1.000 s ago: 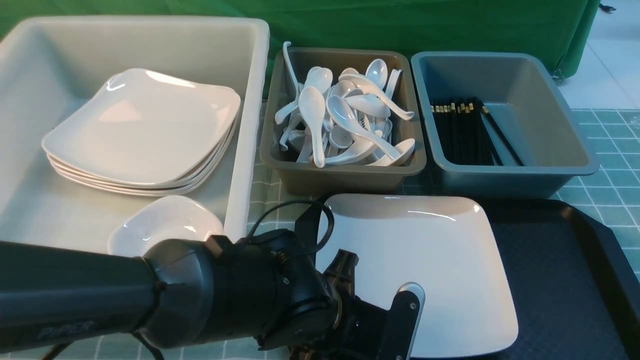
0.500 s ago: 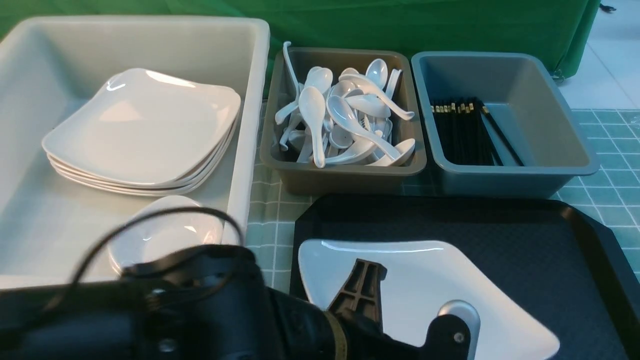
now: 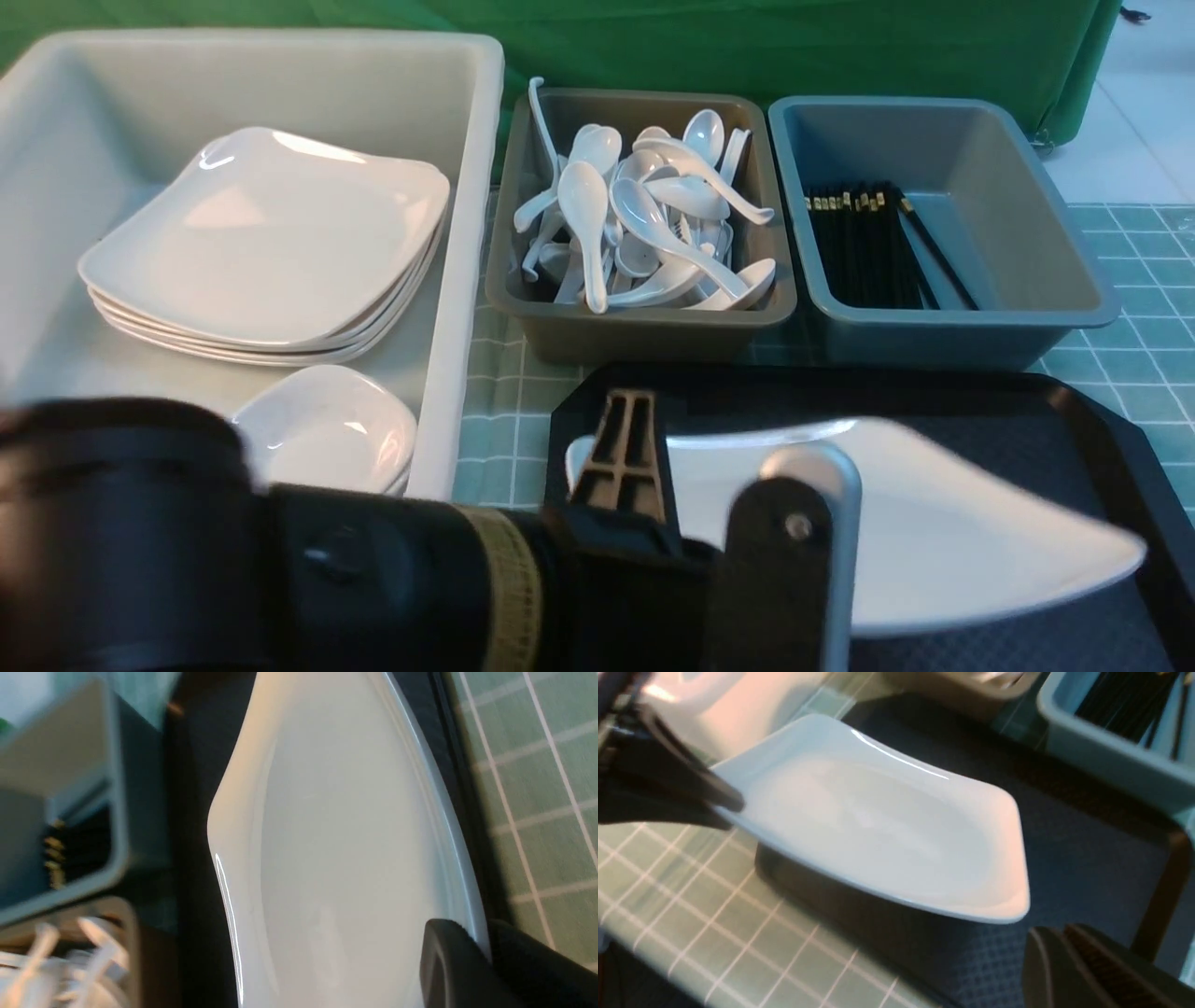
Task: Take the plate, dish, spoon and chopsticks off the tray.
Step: Use the left arm to put the plate into the large storage box on the left
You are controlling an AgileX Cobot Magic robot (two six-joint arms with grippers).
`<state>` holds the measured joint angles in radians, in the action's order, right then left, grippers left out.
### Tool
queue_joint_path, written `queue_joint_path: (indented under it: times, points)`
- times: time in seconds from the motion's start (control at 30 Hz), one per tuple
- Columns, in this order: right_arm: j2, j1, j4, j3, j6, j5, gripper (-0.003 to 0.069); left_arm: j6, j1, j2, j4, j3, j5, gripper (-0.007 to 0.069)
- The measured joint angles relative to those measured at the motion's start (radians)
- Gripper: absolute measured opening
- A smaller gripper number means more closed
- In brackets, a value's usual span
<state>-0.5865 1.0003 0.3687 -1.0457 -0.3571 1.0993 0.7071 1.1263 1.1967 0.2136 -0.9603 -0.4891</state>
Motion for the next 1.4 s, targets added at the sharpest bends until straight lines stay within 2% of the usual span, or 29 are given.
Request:
queue_joint_path:
  times: [0.2, 0.23, 0.33, 0.43, 0.53, 0.57, 0.6, 0.63, 0.67, 0.73, 0.77, 0.87, 1.0, 1.1, 1.4]
  points:
    - [0.001, 0.000, 0.187, -0.062, -0.089, -0.010, 0.0070, -0.047, 0.000, -0.097, 0.047, -0.056, 0.008, 0.0031]
    - [0.001, 0.000, 0.234, -0.070, -0.114, -0.028, 0.0070, -0.089, 0.000, -0.112, 0.104, -0.069, 0.007, 0.0031]
    - [0.001, 0.000, 0.273, -0.077, -0.136, -0.106, 0.0055, -0.217, -0.036, -0.130, 0.273, -0.098, -0.030, 0.0031]
    - [-0.007, 0.000, 0.278, -0.077, -0.139, -0.161, 0.0029, -0.297, -0.145, -0.130, 0.404, -0.104, -0.084, 0.0031]
    - [-0.024, 0.000, 0.279, -0.077, -0.138, -0.182, 0.0024, -0.321, -0.294, -0.130, 0.435, -0.104, -0.127, 0.0031]
    - [-0.030, 0.000, 0.279, -0.077, -0.135, -0.185, 0.0024, -0.322, -0.349, -0.130, 0.437, -0.104, -0.132, 0.0032]
    - [-0.031, 0.000, 0.279, -0.077, -0.133, -0.185, 0.0024, -0.323, -0.360, -0.130, 0.438, -0.104, -0.132, 0.0032]
    - [-0.041, 0.000, 0.279, -0.077, -0.123, -0.185, 0.0024, -0.325, -0.460, -0.128, 0.441, -0.104, -0.130, 0.0032]
    - [-0.043, 0.000, 0.279, -0.077, -0.122, -0.185, 0.0024, -0.325, -0.481, -0.125, 0.442, -0.104, -0.127, 0.0032]
    - [-0.050, 0.000, 0.279, -0.077, -0.108, -0.185, 0.0022, -0.316, -0.587, -0.109, 0.441, -0.104, -0.105, 0.0032]
    - [-0.054, 0.000, 0.279, -0.077, -0.099, -0.185, 0.0022, -0.282, -0.665, -0.086, 0.422, -0.104, -0.085, 0.0032]
    - [-0.057, 0.000, 0.279, -0.077, -0.095, -0.185, 0.0022, -0.170, -0.773, -0.015, 0.352, -0.104, -0.060, 0.0032]
    - [-0.058, 0.000, 0.278, -0.077, -0.093, -0.185, 0.0022, -0.055, -0.853, 0.099, 0.292, -0.104, -0.027, 0.0032]
    - [-0.058, 0.000, 0.272, -0.077, -0.088, -0.180, 0.0022, -0.029, -0.881, 0.176, 0.302, -0.104, 0.000, 0.0032]
    - [-0.058, 0.000, 0.198, -0.077, -0.044, -0.165, 0.0022, -0.053, -0.890, 0.340, 0.355, -0.104, 0.076, 0.0029]
